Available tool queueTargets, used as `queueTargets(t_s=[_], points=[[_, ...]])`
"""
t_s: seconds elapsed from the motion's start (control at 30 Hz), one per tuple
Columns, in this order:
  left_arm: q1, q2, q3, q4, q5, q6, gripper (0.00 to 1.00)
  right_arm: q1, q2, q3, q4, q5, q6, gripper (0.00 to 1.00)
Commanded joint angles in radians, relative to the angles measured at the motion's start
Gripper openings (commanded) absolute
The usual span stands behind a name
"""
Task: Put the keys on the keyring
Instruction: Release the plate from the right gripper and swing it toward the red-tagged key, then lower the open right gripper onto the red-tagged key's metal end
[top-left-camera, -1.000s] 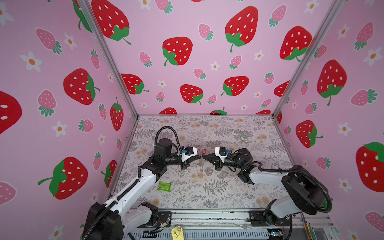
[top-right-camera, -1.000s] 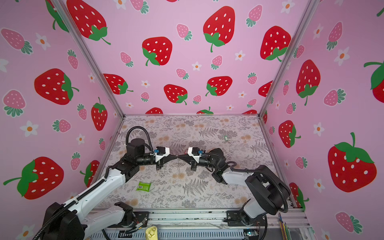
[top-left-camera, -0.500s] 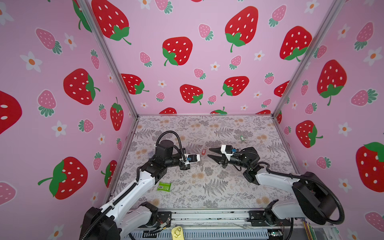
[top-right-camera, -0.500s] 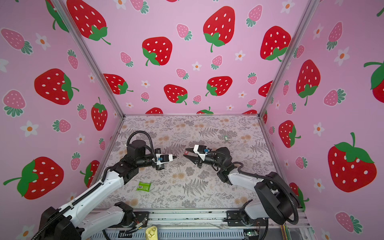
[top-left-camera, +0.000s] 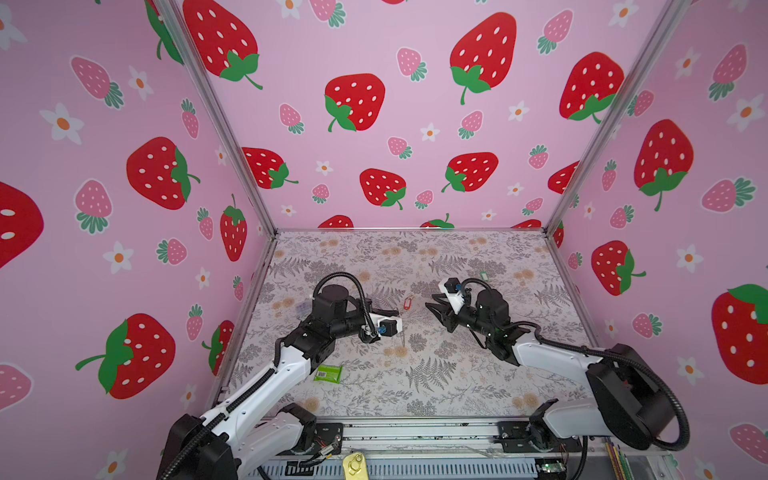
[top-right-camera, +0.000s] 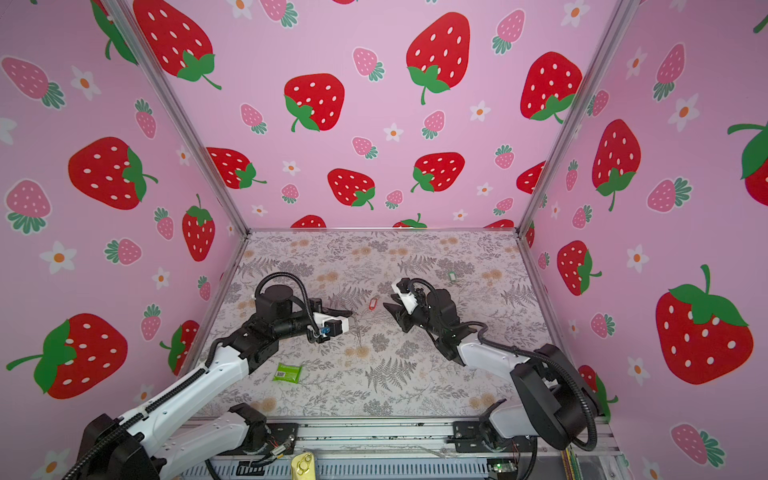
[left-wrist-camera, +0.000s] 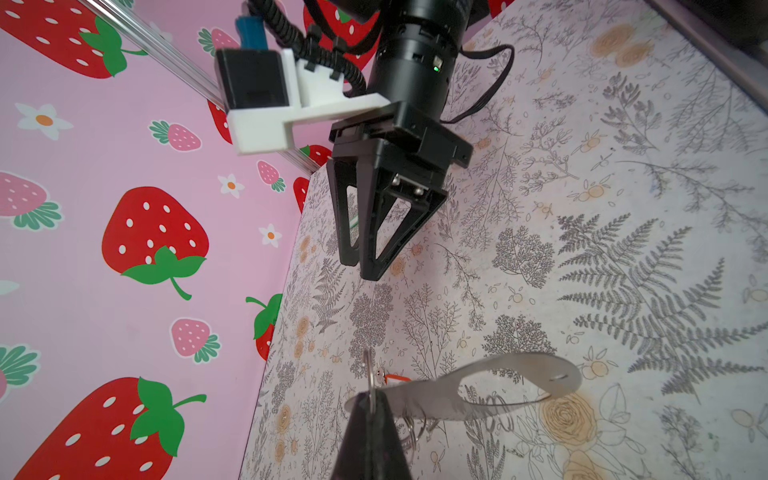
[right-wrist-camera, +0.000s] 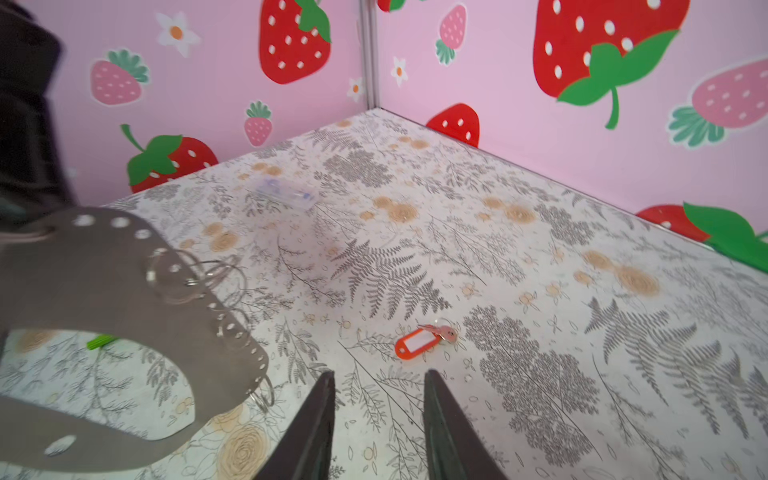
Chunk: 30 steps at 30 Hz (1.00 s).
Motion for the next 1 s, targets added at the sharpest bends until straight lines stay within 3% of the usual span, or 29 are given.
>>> queueTargets(t_s=[0.0,0.27,0.63,0.97], points=[[-0.007,-0.057,-0.058,0.082,-0.009,0.021,0.00,-0.001,0.085,0.096,-0.179,0.121,0.044,0.37],[-0.036,-0.108,-0.094,0.098,-0.009,0.041,0.00,0.003,0.326,0.318,-0.293,0.146,0.077,0.37],[-0.058,-0.109,-0.090,0.069,-0.011,0.064,0.00,0.005,0.508,0.500,-0.363,0.147,-0.033,0.37],[0.005,-0.090,-0.106,0.049,-0.052,-0.002,0.00,0.009,0.655,0.681,-0.457,0.113,0.095,0.43]])
